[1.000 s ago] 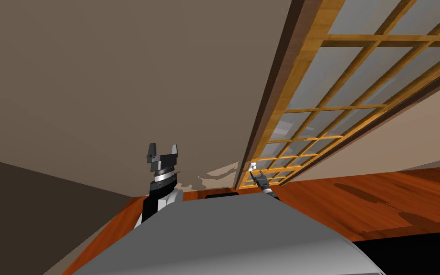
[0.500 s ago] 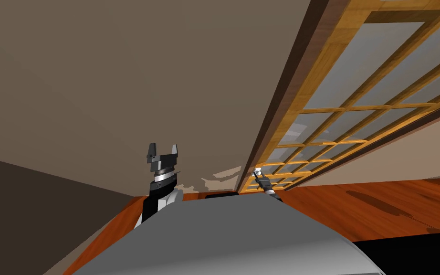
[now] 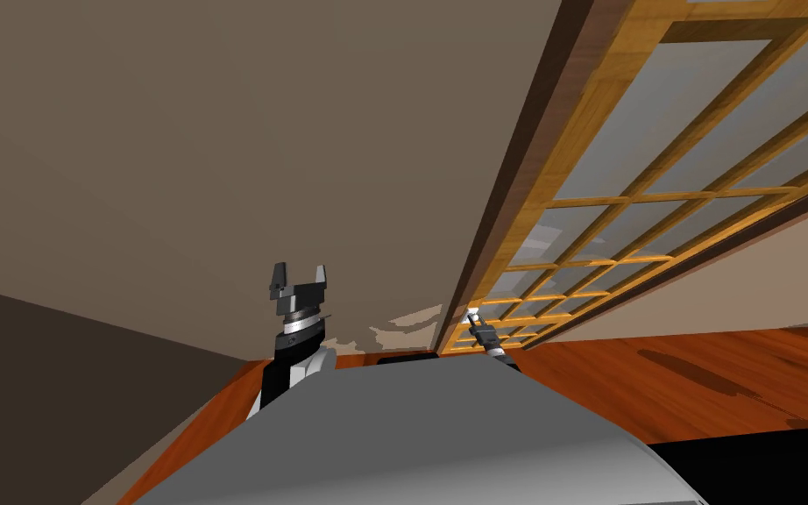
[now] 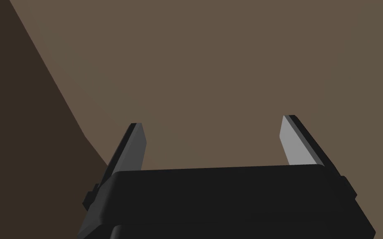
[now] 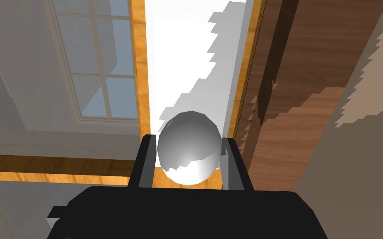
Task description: Pull the door open
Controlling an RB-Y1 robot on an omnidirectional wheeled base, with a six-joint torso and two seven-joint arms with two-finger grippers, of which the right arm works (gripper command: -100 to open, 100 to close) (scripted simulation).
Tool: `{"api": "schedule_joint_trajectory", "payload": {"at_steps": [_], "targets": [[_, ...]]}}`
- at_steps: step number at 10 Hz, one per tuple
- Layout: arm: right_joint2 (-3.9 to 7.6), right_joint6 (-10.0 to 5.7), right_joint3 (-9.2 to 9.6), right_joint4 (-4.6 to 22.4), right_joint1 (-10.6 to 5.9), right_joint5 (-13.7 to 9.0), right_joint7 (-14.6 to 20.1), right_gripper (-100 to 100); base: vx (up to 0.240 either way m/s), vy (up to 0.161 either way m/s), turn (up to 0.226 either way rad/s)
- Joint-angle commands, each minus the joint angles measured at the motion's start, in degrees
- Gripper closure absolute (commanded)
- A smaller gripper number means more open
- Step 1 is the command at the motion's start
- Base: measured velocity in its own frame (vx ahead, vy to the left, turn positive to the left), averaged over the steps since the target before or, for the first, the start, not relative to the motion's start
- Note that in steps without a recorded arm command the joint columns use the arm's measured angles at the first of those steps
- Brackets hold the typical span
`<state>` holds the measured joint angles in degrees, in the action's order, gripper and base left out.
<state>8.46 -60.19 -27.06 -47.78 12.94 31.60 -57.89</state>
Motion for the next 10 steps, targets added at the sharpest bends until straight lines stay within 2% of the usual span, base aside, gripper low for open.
{"api": "schedule_joint_trajectory", "payload": {"at_steps": [1,7,10], "targets": [[0.15,0.12,0.53,0.08,-0.13,-1.03,2.02,100,-0.036,-0.009,0.052],[0.58,0.47,2.01,0.31,-0.51,-3.91,7.73,100,-0.051,-0.017,0.044],[0.91,0.73,3.16,0.49,-0.79,-6.13,12.24,100,-0.052,-0.016,0.058]]}}
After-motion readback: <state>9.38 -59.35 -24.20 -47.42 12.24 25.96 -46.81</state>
